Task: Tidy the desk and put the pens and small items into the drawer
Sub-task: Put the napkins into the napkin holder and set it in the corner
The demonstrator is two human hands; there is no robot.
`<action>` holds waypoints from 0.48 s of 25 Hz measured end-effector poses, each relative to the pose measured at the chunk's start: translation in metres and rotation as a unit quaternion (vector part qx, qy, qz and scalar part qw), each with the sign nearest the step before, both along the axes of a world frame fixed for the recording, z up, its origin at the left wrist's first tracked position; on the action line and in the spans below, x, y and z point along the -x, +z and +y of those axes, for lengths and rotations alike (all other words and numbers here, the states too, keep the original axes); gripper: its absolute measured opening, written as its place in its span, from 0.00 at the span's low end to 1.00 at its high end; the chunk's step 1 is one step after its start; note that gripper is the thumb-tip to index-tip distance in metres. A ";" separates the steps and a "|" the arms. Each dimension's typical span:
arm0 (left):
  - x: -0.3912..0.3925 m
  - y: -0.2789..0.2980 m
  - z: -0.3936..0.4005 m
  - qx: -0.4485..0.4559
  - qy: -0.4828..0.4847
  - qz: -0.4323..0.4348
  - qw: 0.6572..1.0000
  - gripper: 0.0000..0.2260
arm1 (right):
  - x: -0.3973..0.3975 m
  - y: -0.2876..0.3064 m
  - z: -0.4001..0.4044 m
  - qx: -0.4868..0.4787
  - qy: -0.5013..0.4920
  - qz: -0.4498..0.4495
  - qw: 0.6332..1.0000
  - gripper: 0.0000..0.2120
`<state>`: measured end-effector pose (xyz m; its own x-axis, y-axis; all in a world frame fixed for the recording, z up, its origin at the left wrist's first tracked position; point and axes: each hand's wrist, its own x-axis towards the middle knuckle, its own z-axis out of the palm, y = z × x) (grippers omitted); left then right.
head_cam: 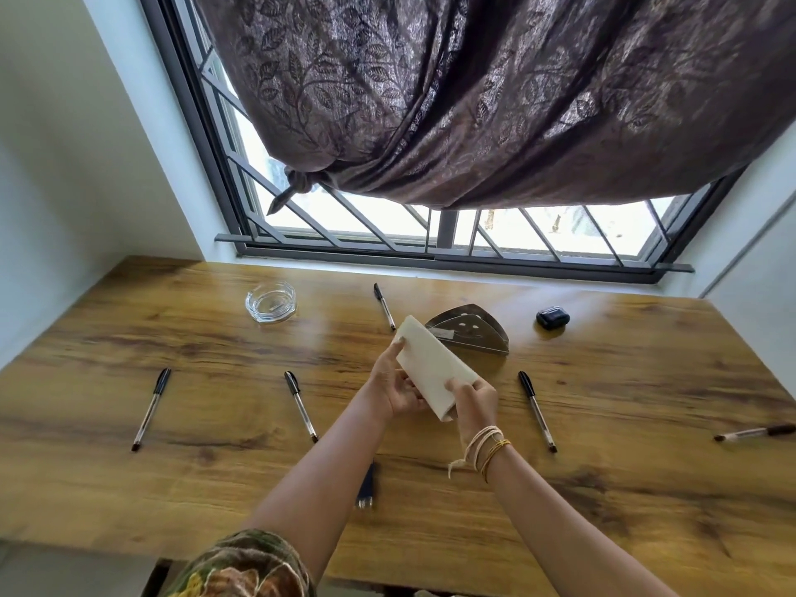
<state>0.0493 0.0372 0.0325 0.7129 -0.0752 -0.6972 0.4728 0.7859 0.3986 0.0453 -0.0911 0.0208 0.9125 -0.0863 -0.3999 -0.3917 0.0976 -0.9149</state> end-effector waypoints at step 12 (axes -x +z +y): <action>0.008 0.003 -0.008 -0.039 0.061 -0.052 0.996 0.19 | -0.006 -0.003 0.001 0.226 0.041 0.045 0.972 0.23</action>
